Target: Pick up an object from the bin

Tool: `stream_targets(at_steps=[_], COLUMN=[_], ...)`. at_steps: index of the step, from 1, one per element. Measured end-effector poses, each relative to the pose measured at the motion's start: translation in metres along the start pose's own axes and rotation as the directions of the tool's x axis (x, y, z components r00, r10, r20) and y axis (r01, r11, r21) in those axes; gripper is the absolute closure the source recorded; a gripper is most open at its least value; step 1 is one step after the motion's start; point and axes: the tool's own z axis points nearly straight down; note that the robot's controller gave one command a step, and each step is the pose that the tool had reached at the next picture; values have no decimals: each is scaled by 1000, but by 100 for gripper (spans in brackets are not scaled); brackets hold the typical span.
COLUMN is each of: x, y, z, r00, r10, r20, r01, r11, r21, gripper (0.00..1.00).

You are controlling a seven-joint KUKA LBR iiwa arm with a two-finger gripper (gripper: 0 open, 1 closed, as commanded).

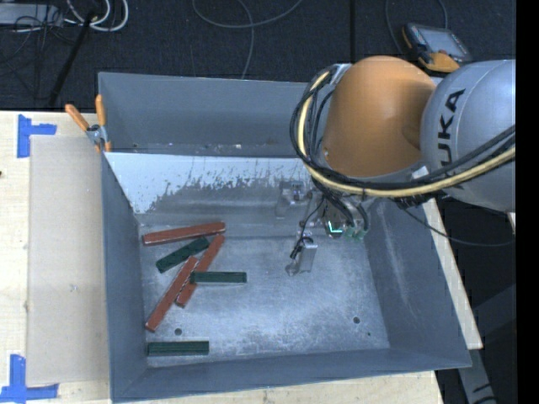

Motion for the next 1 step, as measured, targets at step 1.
stream_targets(at_steps=[1], x=[6], y=[93], z=[174], r00=[973], r10=[-229], r20=[6], r01=[229], r11=[973], r21=[0], gripper=[0])
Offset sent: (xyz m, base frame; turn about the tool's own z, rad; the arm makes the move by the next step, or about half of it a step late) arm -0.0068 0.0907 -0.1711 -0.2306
